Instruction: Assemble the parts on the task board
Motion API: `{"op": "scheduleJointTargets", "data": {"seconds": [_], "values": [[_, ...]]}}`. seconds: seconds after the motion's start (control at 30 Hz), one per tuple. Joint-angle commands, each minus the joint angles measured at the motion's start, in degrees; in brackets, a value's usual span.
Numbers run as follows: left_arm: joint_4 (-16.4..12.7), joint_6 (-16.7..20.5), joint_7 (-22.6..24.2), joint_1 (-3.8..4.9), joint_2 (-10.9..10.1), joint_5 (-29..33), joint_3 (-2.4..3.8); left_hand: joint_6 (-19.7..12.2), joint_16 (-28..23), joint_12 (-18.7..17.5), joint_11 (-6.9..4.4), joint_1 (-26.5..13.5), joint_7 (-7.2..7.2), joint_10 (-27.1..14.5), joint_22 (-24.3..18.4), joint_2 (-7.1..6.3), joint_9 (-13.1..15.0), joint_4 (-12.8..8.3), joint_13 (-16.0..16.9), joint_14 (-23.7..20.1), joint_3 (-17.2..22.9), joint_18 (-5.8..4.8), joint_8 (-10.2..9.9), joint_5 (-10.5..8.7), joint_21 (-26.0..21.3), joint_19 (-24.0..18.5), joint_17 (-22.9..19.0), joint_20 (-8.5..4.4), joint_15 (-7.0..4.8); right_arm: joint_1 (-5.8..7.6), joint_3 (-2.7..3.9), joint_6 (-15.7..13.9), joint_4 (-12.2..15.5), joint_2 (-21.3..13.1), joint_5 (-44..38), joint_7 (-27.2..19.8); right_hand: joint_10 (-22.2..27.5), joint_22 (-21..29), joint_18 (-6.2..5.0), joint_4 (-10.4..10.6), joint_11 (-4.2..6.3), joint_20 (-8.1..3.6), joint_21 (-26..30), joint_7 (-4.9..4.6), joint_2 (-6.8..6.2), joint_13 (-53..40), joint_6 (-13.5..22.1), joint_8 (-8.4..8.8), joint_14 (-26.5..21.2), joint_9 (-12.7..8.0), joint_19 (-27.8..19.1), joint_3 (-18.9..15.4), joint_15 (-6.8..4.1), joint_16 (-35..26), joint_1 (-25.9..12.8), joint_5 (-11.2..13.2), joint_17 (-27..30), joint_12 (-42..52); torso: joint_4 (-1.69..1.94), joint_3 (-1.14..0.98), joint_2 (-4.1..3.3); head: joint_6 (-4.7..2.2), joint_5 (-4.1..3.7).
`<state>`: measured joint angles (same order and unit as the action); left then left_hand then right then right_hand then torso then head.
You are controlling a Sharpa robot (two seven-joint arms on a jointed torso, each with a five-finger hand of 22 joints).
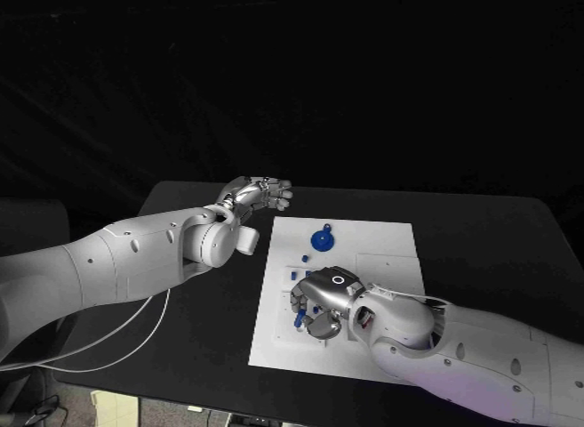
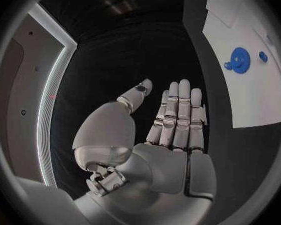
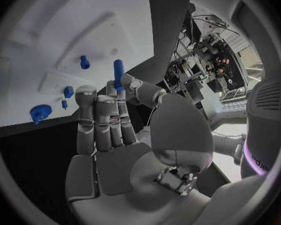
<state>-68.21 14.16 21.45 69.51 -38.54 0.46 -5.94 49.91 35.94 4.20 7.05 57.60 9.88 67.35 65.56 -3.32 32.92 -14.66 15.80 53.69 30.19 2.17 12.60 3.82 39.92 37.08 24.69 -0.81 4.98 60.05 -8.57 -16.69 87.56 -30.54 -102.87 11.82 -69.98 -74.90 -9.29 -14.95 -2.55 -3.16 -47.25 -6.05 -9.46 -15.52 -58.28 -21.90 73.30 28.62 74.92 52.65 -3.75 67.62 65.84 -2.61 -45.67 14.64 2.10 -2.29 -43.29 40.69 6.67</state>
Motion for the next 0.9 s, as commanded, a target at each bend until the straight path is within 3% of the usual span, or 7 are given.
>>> {"op": "scheduleJointTargets", "data": {"seconds": [0.03,0.23,0.6,0.9], "values": [[-0.1,-0.8,0.5,0.07,0.2,0.2,0.05,-0.4,-0.2,-0.1,0.01,-0.7,-0.06,-0.6,0.1,0.07,-0.1,0.3,-0.1,0.4,0.0,0.49,0.2,-0.05,-0.3,0.3,0.1,0.08,0.0,-0.31,-0.07,0.4,-0.5,0.3,-1.4,-0.1,-1.7,-0.9,-5.71,0.0,0.49,-0.23,-0.3,-0.03,-0.22,-1.3,-0.4,-0.14,0.0,0.1,0.5,0.4,-0.59,-0.4,0.3,-0.2,0.1,1.4,-0.05,0.02,-0.01,0.21,0.31],[0.0,-0.8,0.5,0.07,0.3,0.2,0.05,-0.4,-0.2,-0.1,0.01,-0.7,-0.05,-0.6,0.1,0.07,-0.1,0.3,-0.1,0.4,0.0,0.49,0.2,-0.05,-0.3,0.3,0.1,0.09,0.0,-1.04,-0.29,0.6,-1.2,0.8,-1.4,-0.1,-1.7,-0.9,-5.71,0.0,0.49,-0.24,-0.3,-0.03,-0.21,-1.3,-0.4,-0.13,0.0,0.1,0.5,0.4,-0.59,-0.4,0.2,-0.2,0.1,1.4,-0.06,-0.08,0.01,0.33,0.51],[0.0,-0.9,0.5,0.07,0.3,0.2,0.05,-0.4,-0.3,-0.1,0.02,-0.7,-0.03,-0.6,0.1,0.08,-0.1,0.4,-0.1,0.4,0.0,0.49,0.2,-0.05,-0.3,0.3,0.2,0.09,0.01,-1.12,-0.32,0.6,-2.4,1.3,-2.0,0.2,-1.7,-0.9,-5.71,0.0,0.49,-0.26,-0.3,-0.03,-0.16,-1.3,-0.4,-0.11,0.0,0.1,0.5,0.4,-0.59,-0.5,0.2,-0.2,0.1,1.4,-0.12,-0.09,0.01,0.56,0.61],[0.0,-1.0,0.4,0.07,0.3,0.2,0.05,-0.4,-0.3,-0.1,0.02,-0.7,-0.03,-0.6,0.1,0.1,-0.1,0.4,-0.1,0.4,0.0,0.48,0.2,-0.05,-0.4,0.3,0.2,0.09,0.01,-1.25,-1.01,0.5,-3.7,1.8,-3.1,1.0,-1.7,-0.9,-5.71,-0.1,0.49,-0.27,-0.3,-0.03,-0.13,-1.3,-0.4,-0.1,0.1,0.1,0.6,0.5,-0.59,-0.5,0.2,-0.2,0.1,1.4,-0.07,-0.09,-0.01,0.65,0.62]]}}
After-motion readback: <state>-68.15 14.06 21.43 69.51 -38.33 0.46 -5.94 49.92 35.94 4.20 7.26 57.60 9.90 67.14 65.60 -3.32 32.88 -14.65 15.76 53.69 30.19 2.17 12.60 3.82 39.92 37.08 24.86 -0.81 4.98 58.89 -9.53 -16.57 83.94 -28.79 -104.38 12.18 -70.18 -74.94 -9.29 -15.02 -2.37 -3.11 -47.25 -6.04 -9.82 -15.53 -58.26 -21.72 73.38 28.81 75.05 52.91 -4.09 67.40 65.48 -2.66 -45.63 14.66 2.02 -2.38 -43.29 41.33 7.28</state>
